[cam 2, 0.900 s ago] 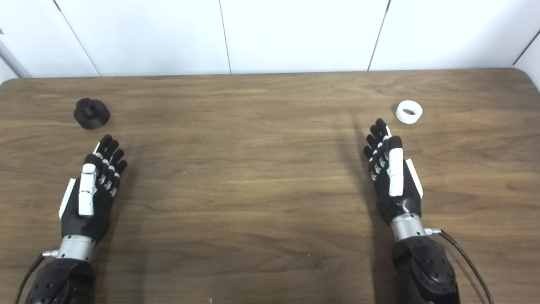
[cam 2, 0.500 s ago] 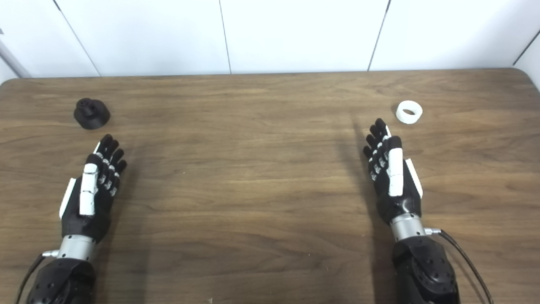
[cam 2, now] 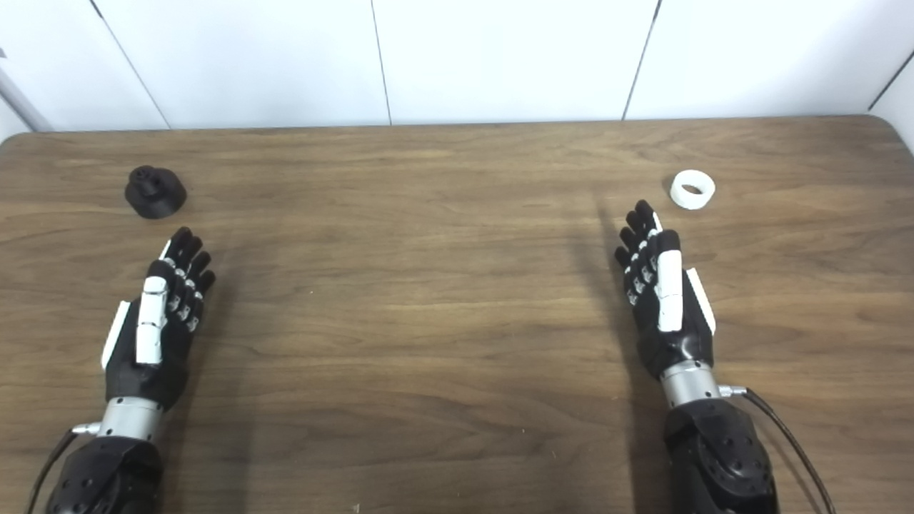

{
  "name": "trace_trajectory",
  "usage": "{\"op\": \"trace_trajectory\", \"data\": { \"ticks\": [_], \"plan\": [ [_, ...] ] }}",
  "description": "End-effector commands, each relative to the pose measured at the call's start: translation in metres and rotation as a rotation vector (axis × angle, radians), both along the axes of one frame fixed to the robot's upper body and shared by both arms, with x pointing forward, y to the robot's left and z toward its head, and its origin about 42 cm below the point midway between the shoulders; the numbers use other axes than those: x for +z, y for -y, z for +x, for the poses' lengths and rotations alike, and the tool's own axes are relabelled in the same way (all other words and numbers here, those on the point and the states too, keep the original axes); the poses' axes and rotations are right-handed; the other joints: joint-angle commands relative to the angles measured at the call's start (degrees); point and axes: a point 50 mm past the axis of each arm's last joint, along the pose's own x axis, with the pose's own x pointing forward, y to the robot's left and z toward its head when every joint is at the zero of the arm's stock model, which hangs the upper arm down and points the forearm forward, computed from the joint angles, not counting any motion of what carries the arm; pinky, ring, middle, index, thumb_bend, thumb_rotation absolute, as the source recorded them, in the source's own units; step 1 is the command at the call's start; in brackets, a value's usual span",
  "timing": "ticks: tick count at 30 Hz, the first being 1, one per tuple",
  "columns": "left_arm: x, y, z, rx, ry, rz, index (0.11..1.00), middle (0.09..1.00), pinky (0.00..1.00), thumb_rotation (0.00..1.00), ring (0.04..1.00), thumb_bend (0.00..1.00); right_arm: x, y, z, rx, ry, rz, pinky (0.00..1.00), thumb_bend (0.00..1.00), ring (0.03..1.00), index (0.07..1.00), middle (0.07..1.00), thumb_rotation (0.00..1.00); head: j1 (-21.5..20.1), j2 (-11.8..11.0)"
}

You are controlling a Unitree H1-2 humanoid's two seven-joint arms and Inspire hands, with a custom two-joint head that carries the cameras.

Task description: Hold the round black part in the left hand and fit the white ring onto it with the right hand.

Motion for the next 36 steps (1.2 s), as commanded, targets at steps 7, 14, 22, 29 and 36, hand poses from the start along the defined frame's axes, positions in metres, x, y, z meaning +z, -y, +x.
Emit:
{"op": "trace_trajectory", "data": {
  "ticks": [7, 14, 22, 29, 36],
  "plan": [
    [0.013, 0.001, 0.005, -0.010, 0.079, 0.016, 1.000, 1.000, 1.00, 0.92, 1.000, 0.46, 0.014, 0.003, 0.006, 0.012, 0.083, -0.006, 1.00, 0.62, 1.000, 0.994, 1.000, 1.00, 0.9, -0.8],
    [0.007, 0.007, -0.001, -0.002, 0.063, 0.001, 1.000, 1.000, 1.00, 0.91, 1.000, 0.47, 0.006, 0.010, 0.001, 0.008, 0.077, -0.004, 1.00, 0.62, 1.000, 0.993, 1.000, 1.00, 4.5, -3.9],
    [-0.004, 0.015, -0.007, 0.018, 0.052, 0.029, 1.000, 1.000, 1.00, 0.93, 1.000, 0.46, -0.012, 0.022, -0.003, 0.012, 0.067, -0.017, 1.00, 0.62, 1.000, 0.975, 0.993, 1.00, 9.7, -8.4],
    [-0.013, 0.022, -0.011, 0.027, 0.042, 0.037, 1.000, 1.000, 1.00, 0.92, 1.000, 0.44, -0.022, 0.030, -0.006, 0.019, 0.063, -0.011, 1.00, 0.62, 1.000, 0.971, 0.998, 1.00, 13.0, -12.1],
    [-0.017, 0.031, -0.016, 0.035, 0.018, 0.020, 0.998, 0.997, 1.00, 0.91, 1.000, 0.39, -0.031, 0.035, -0.007, 0.009, 0.044, -0.004, 1.00, 0.65, 1.000, 0.957, 0.983, 1.00, 16.1, -14.3]
  ]
}}
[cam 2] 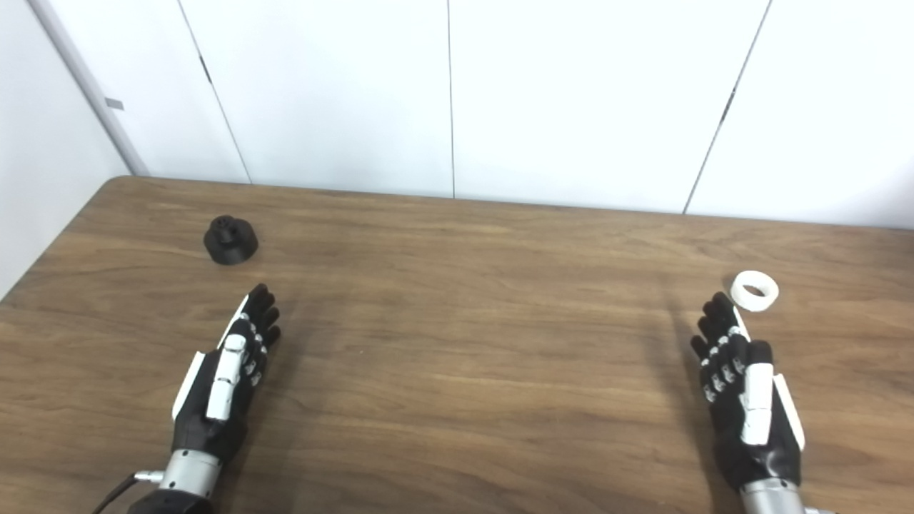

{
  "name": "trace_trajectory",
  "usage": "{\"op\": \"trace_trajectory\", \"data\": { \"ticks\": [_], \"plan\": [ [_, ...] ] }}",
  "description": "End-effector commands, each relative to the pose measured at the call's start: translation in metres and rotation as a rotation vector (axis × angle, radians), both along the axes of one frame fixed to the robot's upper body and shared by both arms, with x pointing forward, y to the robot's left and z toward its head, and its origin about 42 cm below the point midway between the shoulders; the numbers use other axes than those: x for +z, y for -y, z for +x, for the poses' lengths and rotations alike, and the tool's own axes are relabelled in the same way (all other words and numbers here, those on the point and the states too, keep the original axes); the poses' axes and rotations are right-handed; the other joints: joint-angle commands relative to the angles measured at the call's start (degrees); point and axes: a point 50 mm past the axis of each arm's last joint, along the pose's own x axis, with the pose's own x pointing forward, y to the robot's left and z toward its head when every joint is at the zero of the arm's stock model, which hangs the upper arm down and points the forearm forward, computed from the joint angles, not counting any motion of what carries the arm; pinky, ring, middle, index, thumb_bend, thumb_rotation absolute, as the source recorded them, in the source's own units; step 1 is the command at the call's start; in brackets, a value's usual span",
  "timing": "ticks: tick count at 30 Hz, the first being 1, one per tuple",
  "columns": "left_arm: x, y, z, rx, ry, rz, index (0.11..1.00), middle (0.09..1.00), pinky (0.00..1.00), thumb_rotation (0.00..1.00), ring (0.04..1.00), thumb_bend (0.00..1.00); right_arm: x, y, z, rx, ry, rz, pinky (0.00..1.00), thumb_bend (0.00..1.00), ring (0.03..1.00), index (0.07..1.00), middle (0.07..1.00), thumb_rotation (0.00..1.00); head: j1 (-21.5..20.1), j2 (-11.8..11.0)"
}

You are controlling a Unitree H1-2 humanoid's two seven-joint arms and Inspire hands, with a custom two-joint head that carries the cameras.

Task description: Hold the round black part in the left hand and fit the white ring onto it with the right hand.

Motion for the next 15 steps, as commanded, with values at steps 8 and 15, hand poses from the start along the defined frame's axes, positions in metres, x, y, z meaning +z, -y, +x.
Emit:
{"op": "trace_trajectory", "data": {
  "ticks": [8, 15],
  "plan": [
    [-0.0120, 0.0145, -0.0050, 0.004, -0.002, -0.020, 1.000, 1.000, 1.00, 0.92, 1.000, 0.37, -0.0219, 0.0123, -0.0094, 0.000, -0.031, -0.001, 1.00, 0.67, 1.000, 0.969, 0.994, 1.00, 2.6, -1.0],
    [-0.0156, 0.0168, -0.0033, 0.002, -0.002, -0.016, 1.000, 1.000, 1.00, 0.91, 1.000, 0.39, -0.0255, 0.0155, -0.0089, 0.004, -0.019, -0.013, 1.00, 0.68, 1.000, 0.972, 0.994, 1.00, 2.5, -1.6]
  ]
}}
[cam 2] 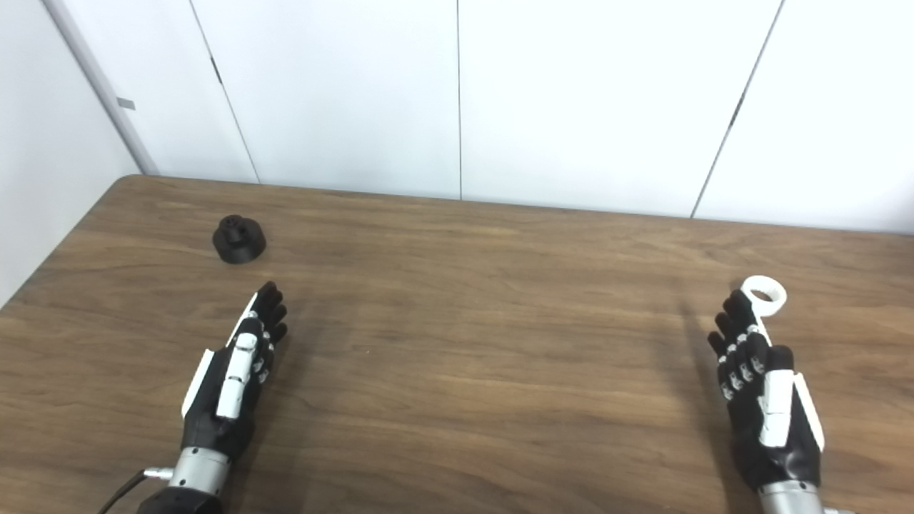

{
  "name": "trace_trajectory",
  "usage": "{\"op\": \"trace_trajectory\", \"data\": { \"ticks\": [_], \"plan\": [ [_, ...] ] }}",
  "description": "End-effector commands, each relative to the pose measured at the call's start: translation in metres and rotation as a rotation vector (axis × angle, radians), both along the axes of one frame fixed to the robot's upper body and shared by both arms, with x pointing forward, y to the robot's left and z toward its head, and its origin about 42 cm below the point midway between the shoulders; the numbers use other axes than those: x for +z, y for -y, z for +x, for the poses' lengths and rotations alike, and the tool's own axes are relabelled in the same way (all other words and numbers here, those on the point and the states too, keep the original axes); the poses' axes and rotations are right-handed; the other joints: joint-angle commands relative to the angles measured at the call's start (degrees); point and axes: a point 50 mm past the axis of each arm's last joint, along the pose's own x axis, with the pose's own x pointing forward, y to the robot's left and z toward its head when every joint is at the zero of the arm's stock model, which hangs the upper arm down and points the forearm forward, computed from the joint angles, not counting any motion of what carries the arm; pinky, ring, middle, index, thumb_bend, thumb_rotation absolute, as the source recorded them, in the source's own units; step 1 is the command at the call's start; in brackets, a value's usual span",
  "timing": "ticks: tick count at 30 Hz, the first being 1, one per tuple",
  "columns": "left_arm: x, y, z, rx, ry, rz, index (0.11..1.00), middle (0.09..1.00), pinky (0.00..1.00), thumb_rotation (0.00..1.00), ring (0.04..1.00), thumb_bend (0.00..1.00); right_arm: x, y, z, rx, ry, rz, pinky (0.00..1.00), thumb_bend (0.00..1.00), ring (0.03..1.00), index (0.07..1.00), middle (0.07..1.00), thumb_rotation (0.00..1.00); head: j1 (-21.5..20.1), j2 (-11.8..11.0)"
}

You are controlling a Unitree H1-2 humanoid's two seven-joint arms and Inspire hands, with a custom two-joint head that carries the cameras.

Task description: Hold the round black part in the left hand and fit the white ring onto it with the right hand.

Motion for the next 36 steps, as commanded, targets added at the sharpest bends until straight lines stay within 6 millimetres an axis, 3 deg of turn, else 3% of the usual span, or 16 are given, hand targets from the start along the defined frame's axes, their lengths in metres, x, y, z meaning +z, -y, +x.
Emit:
{"op": "trace_trajectory", "data": {
  "ticks": [1, 12, 22, 36],
  "plan": [
    [-0.014, 0.011, -0.004, 0.007, -0.014, -0.034, 1.000, 1.000, 1.00, 0.91, 1.000, 0.39, -0.027, 0.004, -0.013, -0.007, -0.058, 0.022, 1.00, 0.68, 1.000, 0.970, 0.993, 1.00, 0.0, -0.1],
    [-0.019, 0.014, -0.004, 0.005, -0.017, -0.038, 1.000, 1.000, 1.00, 0.92, 1.000, 0.36, -0.030, 0.008, -0.012, -0.010, -0.062, 0.020, 1.00, 0.69, 1.000, 0.967, 0.996, 1.00, 0.1, -1.6],
    [-0.028, 0.016, -0.004, 0.003, -0.016, -0.035, 1.000, 1.000, 1.00, 0.90, 1.000, 0.35, -0.036, 0.009, -0.010, -0.012, -0.069, 0.009, 1.00, 0.69, 1.000, 0.966, 0.991, 1.00, 0.5, -4.7],
    [-0.030, 0.016, -0.004, -0.002, -0.015, -0.031, 1.000, 1.000, 1.00, 0.92, 1.000, 0.37, -0.038, 0.007, -0.011, -0.015, -0.074, 0.008, 1.00, 0.61, 1.000, 0.965, 0.987, 1.00, -0.5, -4.4]
  ]
}}
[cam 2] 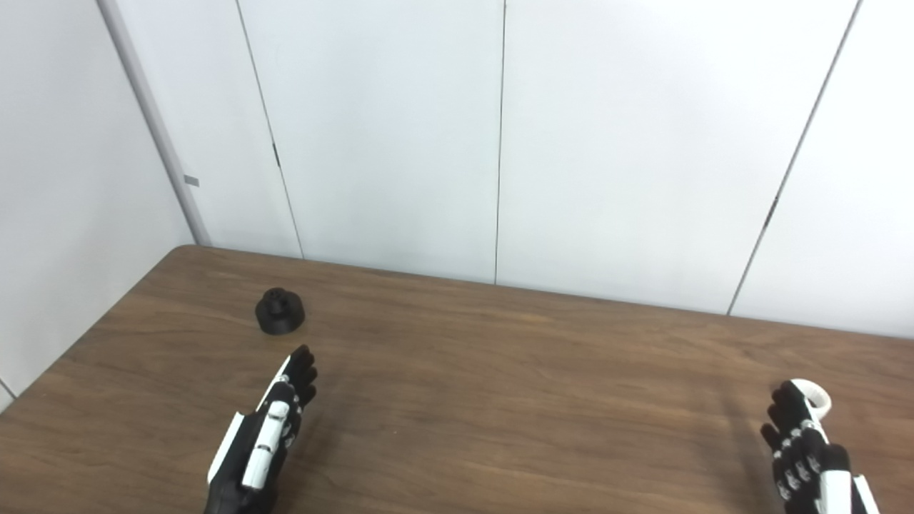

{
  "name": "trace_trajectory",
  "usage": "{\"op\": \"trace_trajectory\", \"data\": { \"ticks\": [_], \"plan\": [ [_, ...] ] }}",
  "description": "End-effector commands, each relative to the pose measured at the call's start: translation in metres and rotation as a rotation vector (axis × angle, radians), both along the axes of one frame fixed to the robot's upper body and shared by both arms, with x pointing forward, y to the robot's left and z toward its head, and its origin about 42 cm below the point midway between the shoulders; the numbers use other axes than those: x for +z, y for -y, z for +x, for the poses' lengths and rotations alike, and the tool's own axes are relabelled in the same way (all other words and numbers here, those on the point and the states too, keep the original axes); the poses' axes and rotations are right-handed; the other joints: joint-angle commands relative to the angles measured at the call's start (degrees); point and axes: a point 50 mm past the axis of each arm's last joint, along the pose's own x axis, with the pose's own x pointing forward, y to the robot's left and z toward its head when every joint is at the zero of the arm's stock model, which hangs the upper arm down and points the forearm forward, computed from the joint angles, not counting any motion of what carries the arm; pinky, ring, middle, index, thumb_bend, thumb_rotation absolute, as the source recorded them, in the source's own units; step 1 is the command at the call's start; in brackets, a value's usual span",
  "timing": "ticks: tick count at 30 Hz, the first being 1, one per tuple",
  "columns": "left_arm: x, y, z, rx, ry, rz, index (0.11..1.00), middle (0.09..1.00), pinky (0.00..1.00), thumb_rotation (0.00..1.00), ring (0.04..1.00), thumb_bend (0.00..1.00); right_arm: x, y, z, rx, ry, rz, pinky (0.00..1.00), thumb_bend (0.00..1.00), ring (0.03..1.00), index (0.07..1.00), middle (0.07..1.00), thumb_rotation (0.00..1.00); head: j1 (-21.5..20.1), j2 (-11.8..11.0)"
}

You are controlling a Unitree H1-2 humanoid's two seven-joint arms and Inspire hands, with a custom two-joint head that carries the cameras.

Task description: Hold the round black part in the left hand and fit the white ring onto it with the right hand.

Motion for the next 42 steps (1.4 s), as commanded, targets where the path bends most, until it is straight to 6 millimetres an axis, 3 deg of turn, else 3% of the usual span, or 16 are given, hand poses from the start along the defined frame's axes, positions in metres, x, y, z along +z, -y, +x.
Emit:
{"op": "trace_trajectory", "data": {
  "ticks": [1, 5, 11, 17, 27, 32, 35, 42],
  "plan": [
    [-0.030, 0.011, -0.010, 0.003, -0.079, -0.045, 1.000, 1.000, 1.00, 0.92, 1.000, 0.36, -0.036, -0.004, -0.020, -0.009, -0.098, 0.041, 1.00, 0.61, 1.000, 0.966, 0.987, 1.00, -0.2, 0.4],
    [-0.029, 0.009, -0.009, -0.002, -0.076, -0.042, 1.000, 1.000, 1.00, 0.91, 1.000, 0.37, -0.036, -0.005, -0.020, -0.005, -0.093, 0.037, 1.00, 0.64, 1.000, 0.969, 0.988, 1.00, -0.5, 1.0],
    [-0.016, 0.006, -0.009, -0.010, -0.080, -0.021, 1.000, 1.000, 1.00, 0.90, 1.000, 0.39, -0.033, -0.006, -0.022, -0.003, -0.088, 0.044, 1.00, 0.67, 0.999, 0.957, 0.985, 1.00, -3.8, 5.1],
    [-0.008, 0.001, -0.011, 0.002, -0.079, -0.031, 1.000, 1.000, 1.00, 0.87, 1.000, 0.38, -0.029, -0.010, -0.028, -0.004, -0.102, 0.062, 0.97, 0.66, 0.985, 0.954, 0.976, 1.00, -5.1, 7.5],
    [-0.001, -0.001, -0.009, -0.003, -0.085, -0.001, 1.000, 1.000, 1.00, 0.83, 1.000, 0.38, -0.022, -0.013, -0.031, -0.018, -0.104, 0.055, 0.98, 0.65, 0.986, 0.960, 0.976, 1.00, -4.4, 8.2],
    [0.008, -0.001, -0.009, -0.011, -0.097, 0.038, 1.000, 1.000, 1.00, 0.71, 1.000, 0.45, -0.021, -0.013, -0.032, -0.017, -0.109, 0.064, 0.99, 0.65, 0.993, 0.959, 0.980, 1.00, -3.0, 8.2],
    [0.016, -0.005, -0.007, 0.001, -0.087, 0.089, 1.000, 1.000, 1.00, 0.60, 1.000, 0.53, -0.021, -0.011, -0.031, -0.019, -0.109, 0.057, 1.00, 0.66, 0.999, 0.960, 0.989, 1.00, -3.0, 8.2],
    [0.056, -0.023, 0.003, 0.147, -0.051, 0.297, 0.992, 0.955, 1.00, 0.45, 0.981, 0.71, -0.022, -0.009, -0.032, -0.024, -0.117, 0.063, 1.00, 0.66, 0.998, 0.956, 0.984, 1.00, -1.3, 7.9]
  ]
}}
